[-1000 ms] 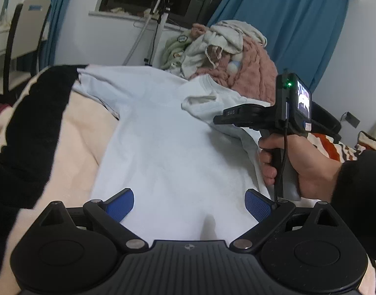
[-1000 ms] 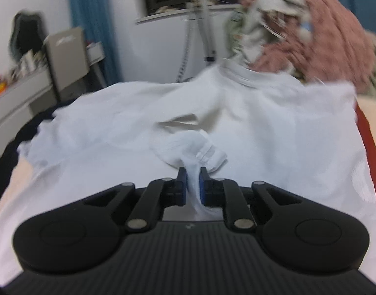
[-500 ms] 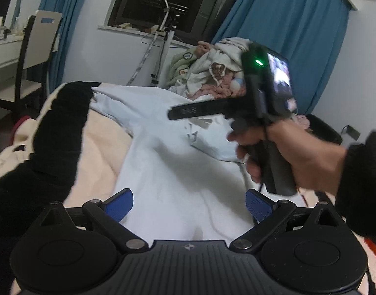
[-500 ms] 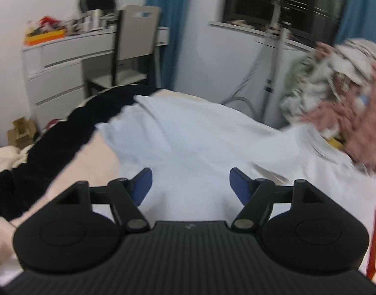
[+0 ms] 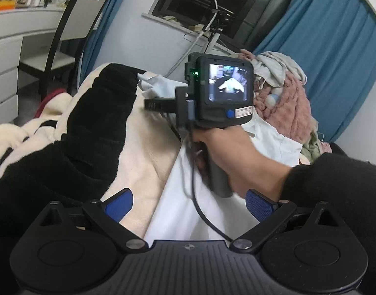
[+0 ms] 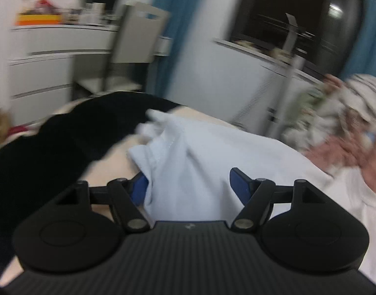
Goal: Fold clothes
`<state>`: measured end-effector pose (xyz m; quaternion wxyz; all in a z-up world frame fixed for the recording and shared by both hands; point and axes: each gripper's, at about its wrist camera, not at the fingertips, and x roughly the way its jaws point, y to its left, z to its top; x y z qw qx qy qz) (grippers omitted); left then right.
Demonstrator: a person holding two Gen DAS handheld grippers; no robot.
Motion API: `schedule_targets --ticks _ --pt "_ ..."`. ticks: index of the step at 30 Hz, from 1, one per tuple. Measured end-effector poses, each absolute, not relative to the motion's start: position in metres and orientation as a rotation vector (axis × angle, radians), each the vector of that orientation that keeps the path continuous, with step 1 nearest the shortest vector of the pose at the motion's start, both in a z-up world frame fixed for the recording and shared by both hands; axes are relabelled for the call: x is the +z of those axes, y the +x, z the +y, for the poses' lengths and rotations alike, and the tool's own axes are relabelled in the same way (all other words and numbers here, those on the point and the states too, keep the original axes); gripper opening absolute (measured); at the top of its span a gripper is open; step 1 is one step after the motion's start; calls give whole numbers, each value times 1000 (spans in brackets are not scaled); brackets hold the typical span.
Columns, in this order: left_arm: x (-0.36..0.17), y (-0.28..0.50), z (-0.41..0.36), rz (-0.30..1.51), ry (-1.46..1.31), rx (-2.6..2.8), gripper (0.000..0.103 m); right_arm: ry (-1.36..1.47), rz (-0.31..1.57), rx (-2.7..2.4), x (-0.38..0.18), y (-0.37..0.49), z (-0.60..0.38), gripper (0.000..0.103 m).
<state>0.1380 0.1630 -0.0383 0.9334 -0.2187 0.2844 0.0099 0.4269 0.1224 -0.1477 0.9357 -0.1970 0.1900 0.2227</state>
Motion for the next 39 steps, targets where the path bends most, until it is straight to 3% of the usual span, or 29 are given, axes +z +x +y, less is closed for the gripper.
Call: schedule_targets --ticks 7,10,14,20,24,35,36,37,39 --pt "-48 151 169 573 -444 54 99 -453 379 500 -157 459 141 70" --pt "-51 152 169 550 -431 71 99 -452 409 516 -151 465 146 18" --pt "-51 153 171 536 -440 78 99 -350 344 510 -123 455 124 9" --pt "-51 149 167 524 -470 40 99 -140 122 373 -59 423 19 9" --pt "-48 144 163 520 -511 13 99 -7 71 213 -48 415 -68 9" --pt "-57 150 130 523 -365 -37 99 338 356 -56 -162 453 -232 11" --pt "-59 151 126 526 -346 -39 99 370 379 -52 -168 457 -237 13" --pt "-61 153 122 530 -329 -41 99 382 396 -45 -169 462 -236 22" --pt "-64 157 114 538 -296 -51 99 380 419 -31 -169 468 -231 54"
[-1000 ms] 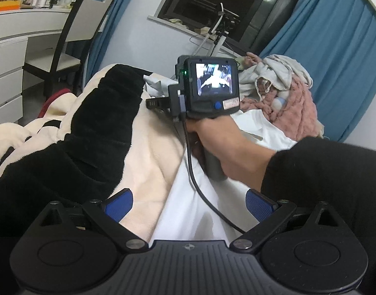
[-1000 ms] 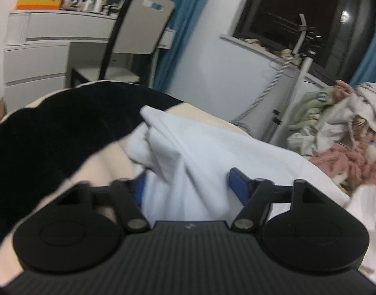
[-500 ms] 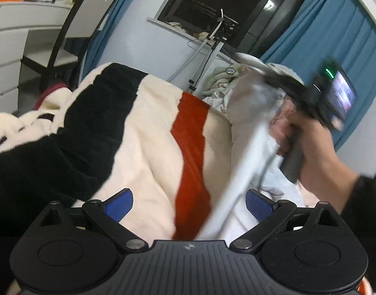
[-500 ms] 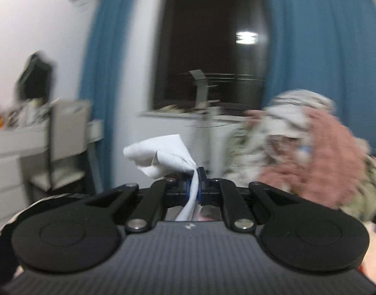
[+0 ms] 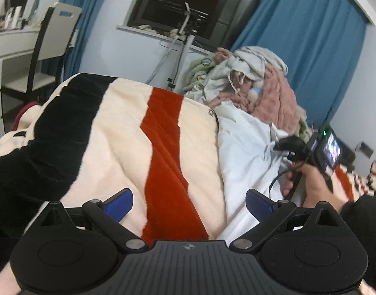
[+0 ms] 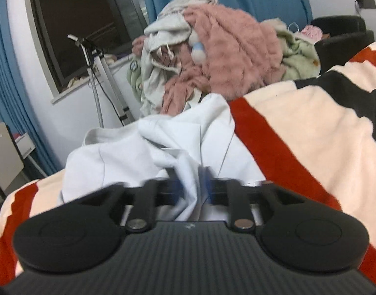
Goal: Fold clothes
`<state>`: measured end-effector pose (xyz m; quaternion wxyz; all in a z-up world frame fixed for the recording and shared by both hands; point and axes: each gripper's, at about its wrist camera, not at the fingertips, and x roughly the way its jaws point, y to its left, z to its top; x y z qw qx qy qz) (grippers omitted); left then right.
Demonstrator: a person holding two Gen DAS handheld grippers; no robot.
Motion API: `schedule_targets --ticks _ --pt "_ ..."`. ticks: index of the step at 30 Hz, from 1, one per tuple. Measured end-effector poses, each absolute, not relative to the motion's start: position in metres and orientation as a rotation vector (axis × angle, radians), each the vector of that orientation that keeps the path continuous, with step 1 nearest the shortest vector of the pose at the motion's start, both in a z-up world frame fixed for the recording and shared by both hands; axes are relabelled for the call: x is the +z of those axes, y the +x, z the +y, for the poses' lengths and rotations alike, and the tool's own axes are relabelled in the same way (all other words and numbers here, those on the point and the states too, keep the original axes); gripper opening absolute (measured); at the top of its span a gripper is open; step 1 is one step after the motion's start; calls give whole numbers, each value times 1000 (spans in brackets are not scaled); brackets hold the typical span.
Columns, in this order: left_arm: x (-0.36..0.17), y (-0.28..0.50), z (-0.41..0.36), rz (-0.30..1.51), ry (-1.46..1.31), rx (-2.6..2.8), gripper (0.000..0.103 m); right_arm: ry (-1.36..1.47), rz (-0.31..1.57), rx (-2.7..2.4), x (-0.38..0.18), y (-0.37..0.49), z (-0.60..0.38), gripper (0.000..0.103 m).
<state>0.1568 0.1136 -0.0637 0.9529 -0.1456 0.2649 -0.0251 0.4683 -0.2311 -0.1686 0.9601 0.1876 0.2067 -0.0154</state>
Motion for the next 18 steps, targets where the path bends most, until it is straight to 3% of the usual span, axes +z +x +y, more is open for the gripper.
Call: schedule_targets --ticks 1,2,11,18 --pt "-64 158 111 538 -282 -57 99 375 421 -18 -166 468 -228 73" --pt "-65 159 108 537 -268 -62 99 369 421 -7 -163 464 -226 81" --pt "-60 151 92 518 -208 -125 99 279 369 -10 -96 397 -225 80" --pt "-42 123 85 520 -184 -161 99 192 345 -1 -46 273 -225 80"
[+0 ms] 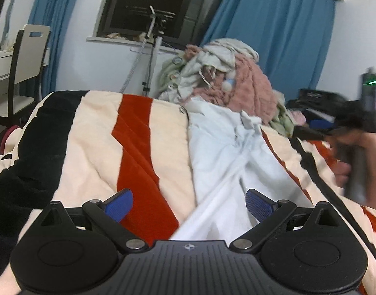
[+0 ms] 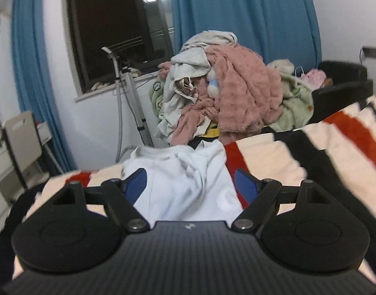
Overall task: Fold clothes
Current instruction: 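Grasp the folded shirt edge with the left gripper and pull it straight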
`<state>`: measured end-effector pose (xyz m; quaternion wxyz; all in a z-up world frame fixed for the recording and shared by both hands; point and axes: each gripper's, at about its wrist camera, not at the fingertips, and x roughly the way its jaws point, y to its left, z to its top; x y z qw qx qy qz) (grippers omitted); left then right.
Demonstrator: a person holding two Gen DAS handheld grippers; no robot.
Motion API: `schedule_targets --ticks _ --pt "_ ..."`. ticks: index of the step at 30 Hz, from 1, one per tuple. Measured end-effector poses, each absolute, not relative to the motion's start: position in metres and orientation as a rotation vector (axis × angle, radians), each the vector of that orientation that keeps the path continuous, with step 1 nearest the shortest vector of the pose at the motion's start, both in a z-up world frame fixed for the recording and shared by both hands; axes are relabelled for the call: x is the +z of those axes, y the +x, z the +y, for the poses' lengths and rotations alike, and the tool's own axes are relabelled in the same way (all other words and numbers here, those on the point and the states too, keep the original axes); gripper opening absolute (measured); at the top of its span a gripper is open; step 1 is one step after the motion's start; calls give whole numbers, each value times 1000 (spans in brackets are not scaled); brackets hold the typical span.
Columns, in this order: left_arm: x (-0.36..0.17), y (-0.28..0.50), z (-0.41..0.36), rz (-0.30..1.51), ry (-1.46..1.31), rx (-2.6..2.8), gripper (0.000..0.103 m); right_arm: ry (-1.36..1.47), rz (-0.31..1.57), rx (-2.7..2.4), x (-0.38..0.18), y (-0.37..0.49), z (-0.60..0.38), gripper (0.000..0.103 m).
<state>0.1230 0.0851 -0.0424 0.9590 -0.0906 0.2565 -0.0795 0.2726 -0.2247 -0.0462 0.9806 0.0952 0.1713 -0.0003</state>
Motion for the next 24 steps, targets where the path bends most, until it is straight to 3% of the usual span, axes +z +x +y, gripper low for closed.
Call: schedule_targets --ticks 11,17,24 --pt "-21 65 85 572 -230 -191 99 179 396 141 -61 68 -229 80" --pt "-30 61 137 692 -464 -96 96 369 530 110 -82 69 -261 80" --pt "-42 57 161 811 -483 68 85 458 558 104 -92 73 -273 80"
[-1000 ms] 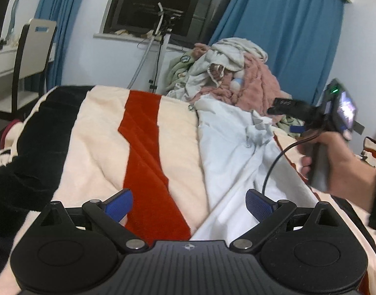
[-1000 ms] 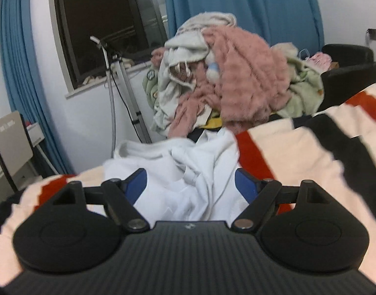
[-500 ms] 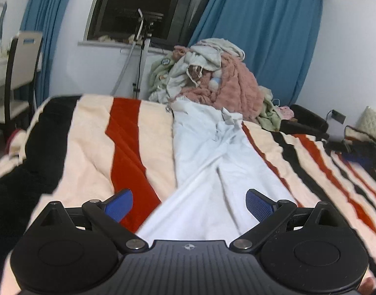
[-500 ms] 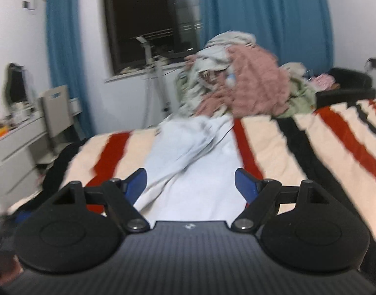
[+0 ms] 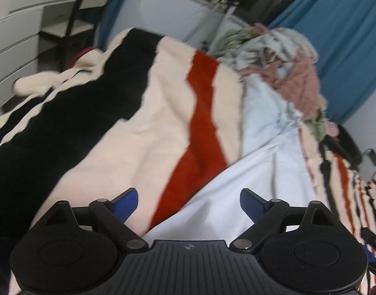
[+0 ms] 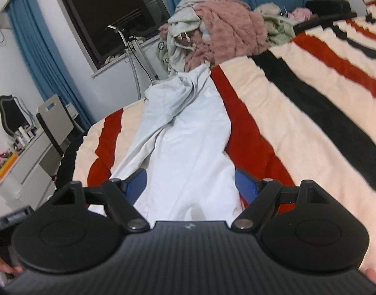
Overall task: Fold clothes
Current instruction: 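Grasp the folded shirt edge with the left gripper and pull it straight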
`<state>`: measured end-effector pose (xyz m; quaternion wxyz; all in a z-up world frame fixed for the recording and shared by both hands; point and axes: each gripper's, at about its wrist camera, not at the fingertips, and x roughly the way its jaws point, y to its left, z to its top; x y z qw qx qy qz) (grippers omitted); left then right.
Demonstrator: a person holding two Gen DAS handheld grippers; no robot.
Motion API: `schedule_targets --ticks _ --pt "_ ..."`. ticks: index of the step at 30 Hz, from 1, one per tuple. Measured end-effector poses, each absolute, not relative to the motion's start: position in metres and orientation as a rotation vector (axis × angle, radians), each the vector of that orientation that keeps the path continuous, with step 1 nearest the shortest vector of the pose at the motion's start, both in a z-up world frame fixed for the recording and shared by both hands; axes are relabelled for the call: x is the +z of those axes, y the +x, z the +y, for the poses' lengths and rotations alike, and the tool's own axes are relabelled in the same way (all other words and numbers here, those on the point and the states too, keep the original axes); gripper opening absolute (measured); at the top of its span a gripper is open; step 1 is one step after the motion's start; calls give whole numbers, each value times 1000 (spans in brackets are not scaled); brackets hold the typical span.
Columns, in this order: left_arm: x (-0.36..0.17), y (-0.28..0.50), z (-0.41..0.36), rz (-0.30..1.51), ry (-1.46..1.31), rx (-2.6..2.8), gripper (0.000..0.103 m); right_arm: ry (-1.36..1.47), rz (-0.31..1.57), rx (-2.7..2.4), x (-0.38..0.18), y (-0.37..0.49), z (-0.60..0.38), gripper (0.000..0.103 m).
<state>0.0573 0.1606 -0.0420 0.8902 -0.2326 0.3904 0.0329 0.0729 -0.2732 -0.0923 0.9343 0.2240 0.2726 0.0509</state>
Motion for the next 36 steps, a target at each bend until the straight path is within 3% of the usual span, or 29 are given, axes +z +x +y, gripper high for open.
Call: schedule_targets --ticks 9,11,12,24,31,36 --pt "-57 58 148 972 -413 74 45 602 587 101 -102 72 -294 80" --pt "-55 54 140 978 -355 72 15 636 582 99 -102 70 -300 80" --pt "-50 48 135 958 -323 62 8 654 577 98 -102 69 -303 80" --pt "23 -49 23 603 -13 -238 4 732 556 93 -99 60 -335 81" --pt "-17 -50 -59 707 85 -430 4 700 610 111 -107 62 -336 81" --pt "-55 -26 -70 882 84 -457 5 750 702 197 -126 71 -329 82"
